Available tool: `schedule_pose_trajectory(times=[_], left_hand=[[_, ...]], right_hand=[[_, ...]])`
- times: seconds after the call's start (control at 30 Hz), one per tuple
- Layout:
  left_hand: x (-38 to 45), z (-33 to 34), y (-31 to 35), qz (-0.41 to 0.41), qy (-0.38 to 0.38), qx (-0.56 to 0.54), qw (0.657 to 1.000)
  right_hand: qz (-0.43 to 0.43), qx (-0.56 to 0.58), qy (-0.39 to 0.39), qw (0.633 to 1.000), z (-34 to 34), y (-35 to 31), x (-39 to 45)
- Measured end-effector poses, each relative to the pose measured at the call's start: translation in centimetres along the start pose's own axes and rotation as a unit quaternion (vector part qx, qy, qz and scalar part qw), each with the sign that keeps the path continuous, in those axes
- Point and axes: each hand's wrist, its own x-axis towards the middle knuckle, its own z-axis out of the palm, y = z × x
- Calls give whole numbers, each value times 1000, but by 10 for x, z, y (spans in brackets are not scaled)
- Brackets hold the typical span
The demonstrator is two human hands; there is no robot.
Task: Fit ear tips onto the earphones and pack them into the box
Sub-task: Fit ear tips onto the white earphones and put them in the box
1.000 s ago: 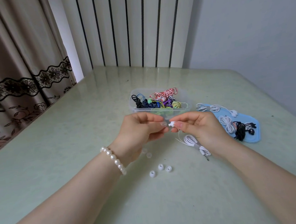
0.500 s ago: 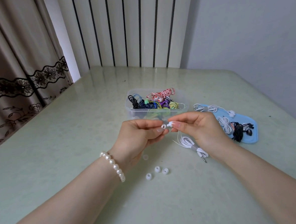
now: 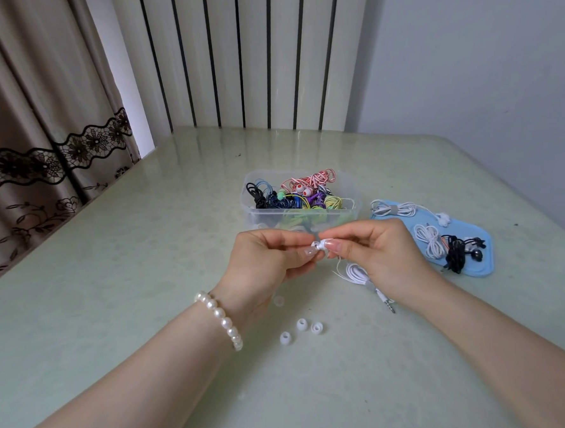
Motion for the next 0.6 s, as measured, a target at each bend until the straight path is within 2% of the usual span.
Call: schedule_pose_trajectory(times=[0.6], left_hand=[[1,2,-2,20,5,32,999]], right_hand=[[22,-65,22,997,4,1,-1]])
